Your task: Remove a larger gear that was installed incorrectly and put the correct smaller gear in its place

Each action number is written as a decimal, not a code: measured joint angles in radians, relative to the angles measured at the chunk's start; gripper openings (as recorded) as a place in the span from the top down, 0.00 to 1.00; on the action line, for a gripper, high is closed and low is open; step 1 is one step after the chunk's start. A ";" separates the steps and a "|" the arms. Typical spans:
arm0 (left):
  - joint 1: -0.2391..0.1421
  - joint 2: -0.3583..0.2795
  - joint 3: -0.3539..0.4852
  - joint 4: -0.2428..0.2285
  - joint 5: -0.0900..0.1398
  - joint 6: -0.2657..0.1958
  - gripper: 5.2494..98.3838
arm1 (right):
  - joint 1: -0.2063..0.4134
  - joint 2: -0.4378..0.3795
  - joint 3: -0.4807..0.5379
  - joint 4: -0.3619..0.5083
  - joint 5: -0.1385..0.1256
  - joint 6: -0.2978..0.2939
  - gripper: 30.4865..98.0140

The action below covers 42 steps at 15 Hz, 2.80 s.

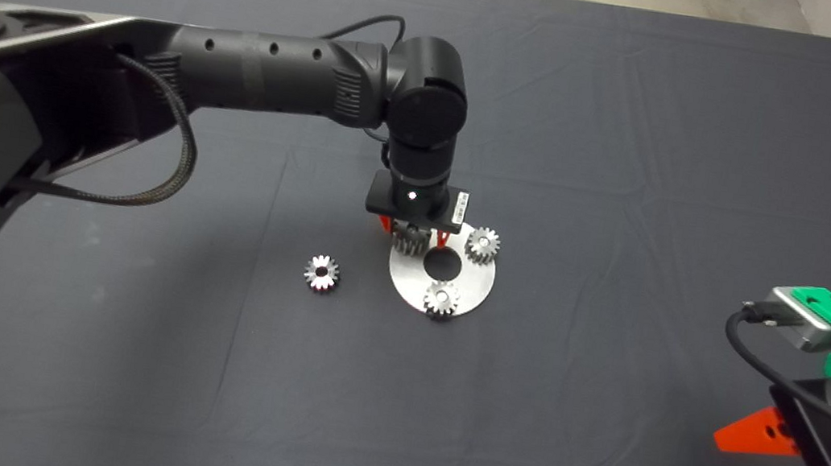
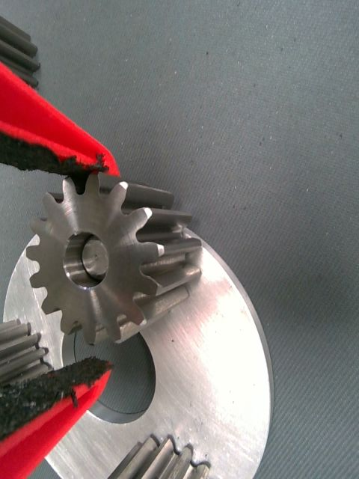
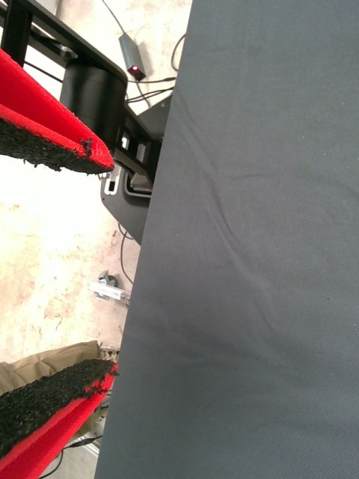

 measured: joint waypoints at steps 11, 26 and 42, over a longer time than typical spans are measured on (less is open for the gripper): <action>0.000 -0.003 0.000 0.001 0.012 0.001 0.55 | 0.000 0.000 0.000 0.000 0.000 0.000 0.47; 0.000 -0.002 0.000 -0.001 0.015 0.000 0.57 | 0.000 0.003 0.000 0.000 0.000 0.000 0.47; -0.052 -0.008 0.022 -0.131 0.025 -0.003 0.63 | 0.000 0.003 -0.001 0.000 0.000 0.000 0.47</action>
